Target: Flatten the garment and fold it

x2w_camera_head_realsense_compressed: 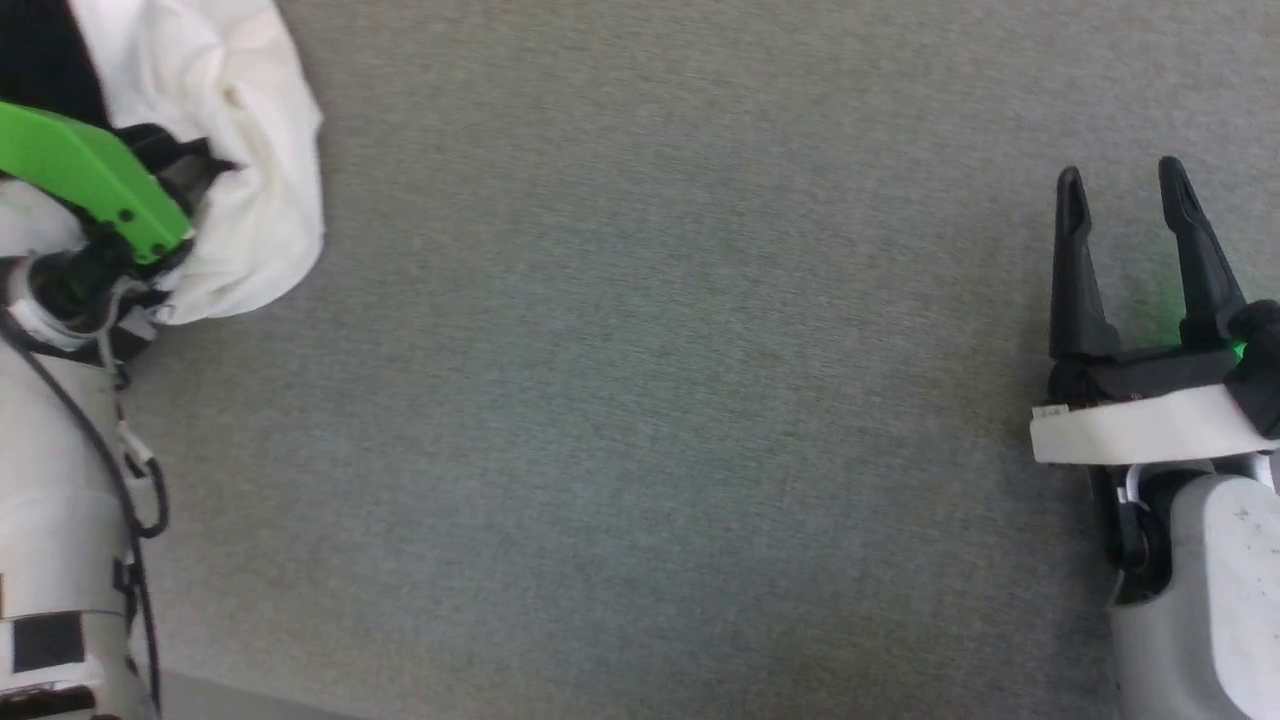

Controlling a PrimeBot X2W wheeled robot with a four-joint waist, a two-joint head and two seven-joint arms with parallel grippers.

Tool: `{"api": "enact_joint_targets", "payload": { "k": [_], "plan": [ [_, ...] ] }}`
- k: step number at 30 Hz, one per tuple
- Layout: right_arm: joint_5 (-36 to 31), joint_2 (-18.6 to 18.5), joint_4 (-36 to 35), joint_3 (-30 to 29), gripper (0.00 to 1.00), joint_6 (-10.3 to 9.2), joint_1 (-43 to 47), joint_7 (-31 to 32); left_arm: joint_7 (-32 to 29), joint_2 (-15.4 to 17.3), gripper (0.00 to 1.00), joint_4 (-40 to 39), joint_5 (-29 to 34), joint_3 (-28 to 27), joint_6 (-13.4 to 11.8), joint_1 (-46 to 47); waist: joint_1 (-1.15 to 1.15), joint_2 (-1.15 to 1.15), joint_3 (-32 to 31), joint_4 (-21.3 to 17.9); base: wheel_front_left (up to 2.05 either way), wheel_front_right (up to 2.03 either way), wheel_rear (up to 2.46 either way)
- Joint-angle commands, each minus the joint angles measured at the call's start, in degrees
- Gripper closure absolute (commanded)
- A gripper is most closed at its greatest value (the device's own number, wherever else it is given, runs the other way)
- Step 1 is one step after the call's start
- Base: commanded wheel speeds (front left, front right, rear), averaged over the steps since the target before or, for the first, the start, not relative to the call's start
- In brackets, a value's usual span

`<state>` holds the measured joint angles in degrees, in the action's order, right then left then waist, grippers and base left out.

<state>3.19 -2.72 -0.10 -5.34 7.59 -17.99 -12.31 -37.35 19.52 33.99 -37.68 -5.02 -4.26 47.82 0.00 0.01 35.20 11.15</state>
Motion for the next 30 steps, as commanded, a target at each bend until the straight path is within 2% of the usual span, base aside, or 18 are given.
{"api": "enact_joint_targets", "payload": {
  "k": [1,2,3,4,5,7,12,18,23,26,30],
  "plan": [
    [0.49,-0.16,1.11,-0.01,0.00,-0.10,-0.61,-0.42,-2.57,-2.21,0.00,2.63,0.21,1.42,-1.46,-4.12,0.00,-0.01,3.51,-4.48,0.00,0.00,0.00],
    [0.73,-0.16,1.53,0.08,0.00,-0.10,-0.68,-0.60,-3.92,-2.18,0.00,2.98,0.47,1.82,-2.27,-5.04,0.00,-0.01,3.04,-4.51,0.00,0.00,0.00],
    [0.84,-0.16,1.89,0.11,0.00,-0.10,-0.68,-0.73,-4.73,-2.00,0.34,2.95,0.86,2.31,-2.59,-5.72,0.00,-0.01,2.58,-4.48,0.00,0.00,0.00],
    [1.01,-0.16,2.30,0.15,0.00,-0.10,-0.67,-0.89,-4.62,-1.55,0.94,2.57,1.45,2.56,-3.01,-6.37,0.00,-0.01,1.96,-4.37,0.00,0.00,0.00],
    [1.18,-0.16,2.65,0.16,0.00,-0.10,-0.64,-1.01,-3.84,-1.06,1.00,2.07,2.04,2.74,-3.03,-6.79,0.00,-0.01,1.38,-4.29,0.00,0.00,0.00],
    [1.33,-0.16,3.38,0.12,0.00,-0.10,-0.45,-1.26,1.15,0.52,1.00,0.39,4.06,2.54,-3.30,-7.28,0.00,-0.01,-0.32,-4.07,0.00,0.00,0.00],
    [2.27,-0.16,5.61,-0.17,0.00,-0.10,0.67,-1.85,25.55,4.98,1.00,-3.14,11.57,0.65,-5.08,-6.04,0.00,-0.01,-6.69,-3.42,0.00,0.00,0.00],
    [3.71,-0.16,8.31,-1.41,0.00,-0.10,3.92,-2.32,41.72,8.69,1.00,-6.13,18.13,2.47,-4.49,-3.38,0.00,-0.01,-15.95,-3.05,0.00,0.00,0.00],
    [5.22,-0.16,10.33,-1.31,0.00,-0.10,6.34,-2.52,46.93,11.13,1.00,-10.59,22.53,6.06,-2.85,0.36,0.00,-0.01,-22.50,-4.12,0.00,0.00,0.00],
    [5.94,-0.16,11.17,-1.25,0.00,-0.10,7.43,-2.58,46.83,10.79,1.00,-13.49,23.77,8.60,-1.59,2.77,0.00,-0.01,-25.57,-5.16,0.00,0.00,0.00],
    [6.54,-0.16,11.81,-0.90,0.00,-0.10,8.56,-2.63,45.07,8.56,1.00,-18.18,24.50,12.28,-0.22,6.18,0.00,-0.01,-28.73,-7.17,0.00,0.00,0.00]
  ]
}}
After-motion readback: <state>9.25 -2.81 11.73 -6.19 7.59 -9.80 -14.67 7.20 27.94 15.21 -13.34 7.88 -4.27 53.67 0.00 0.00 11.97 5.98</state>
